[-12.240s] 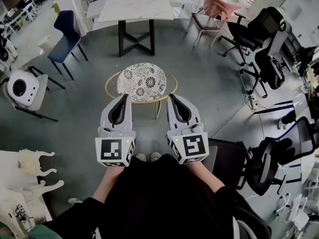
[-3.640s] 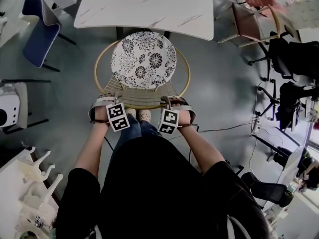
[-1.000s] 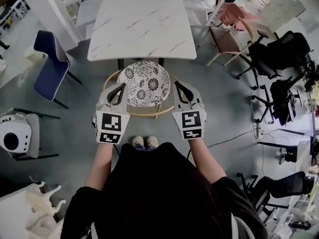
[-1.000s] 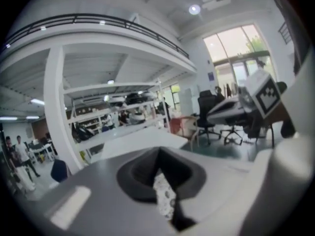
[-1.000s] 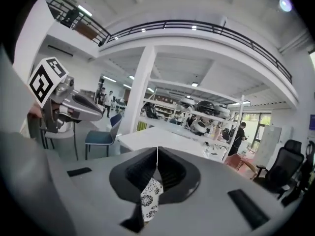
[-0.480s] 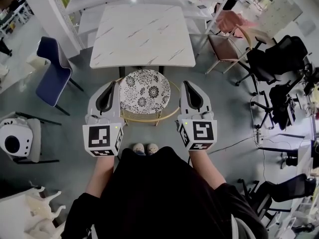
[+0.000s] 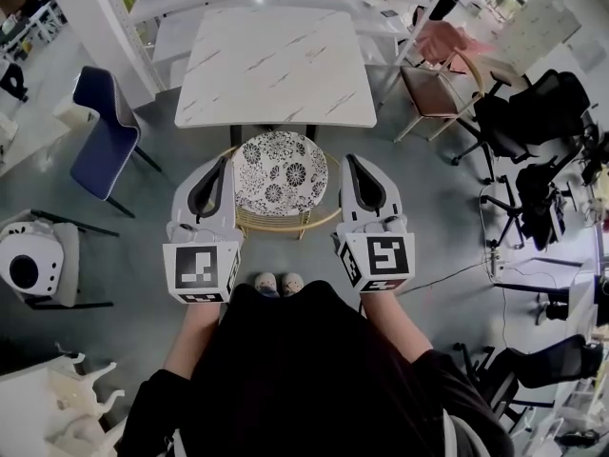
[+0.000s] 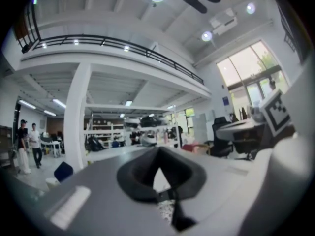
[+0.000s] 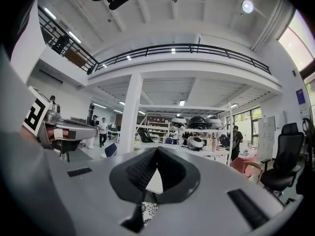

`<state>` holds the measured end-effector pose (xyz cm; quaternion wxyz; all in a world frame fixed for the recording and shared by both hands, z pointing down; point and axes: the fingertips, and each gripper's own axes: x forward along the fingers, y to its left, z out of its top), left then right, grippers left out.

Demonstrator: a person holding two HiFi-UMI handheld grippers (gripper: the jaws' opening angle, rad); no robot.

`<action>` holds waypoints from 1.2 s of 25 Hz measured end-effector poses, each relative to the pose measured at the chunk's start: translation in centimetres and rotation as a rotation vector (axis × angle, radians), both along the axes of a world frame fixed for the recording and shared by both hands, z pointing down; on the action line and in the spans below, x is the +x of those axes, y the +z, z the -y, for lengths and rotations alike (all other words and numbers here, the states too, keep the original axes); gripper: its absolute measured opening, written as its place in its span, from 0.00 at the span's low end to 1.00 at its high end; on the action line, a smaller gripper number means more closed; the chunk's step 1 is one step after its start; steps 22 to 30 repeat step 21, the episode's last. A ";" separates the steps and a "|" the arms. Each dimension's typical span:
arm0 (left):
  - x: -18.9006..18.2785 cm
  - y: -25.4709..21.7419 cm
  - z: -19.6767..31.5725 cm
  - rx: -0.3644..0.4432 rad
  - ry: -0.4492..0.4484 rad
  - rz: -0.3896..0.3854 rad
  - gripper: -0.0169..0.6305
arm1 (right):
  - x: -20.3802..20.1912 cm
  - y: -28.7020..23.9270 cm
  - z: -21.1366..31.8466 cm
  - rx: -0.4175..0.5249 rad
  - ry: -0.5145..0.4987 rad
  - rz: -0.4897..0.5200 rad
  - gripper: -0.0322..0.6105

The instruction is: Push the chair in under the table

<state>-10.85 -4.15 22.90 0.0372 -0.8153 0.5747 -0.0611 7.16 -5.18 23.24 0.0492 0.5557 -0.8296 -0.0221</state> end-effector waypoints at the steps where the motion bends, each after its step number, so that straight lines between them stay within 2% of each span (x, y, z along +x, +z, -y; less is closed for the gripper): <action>1: 0.1 0.1 -0.1 0.000 0.004 0.003 0.04 | 0.0 0.1 -0.1 -0.001 -0.003 0.002 0.08; 30: 2.3 1.4 -0.1 -0.011 0.056 0.006 0.04 | 0.4 1.5 -0.6 -0.017 -0.016 0.008 0.08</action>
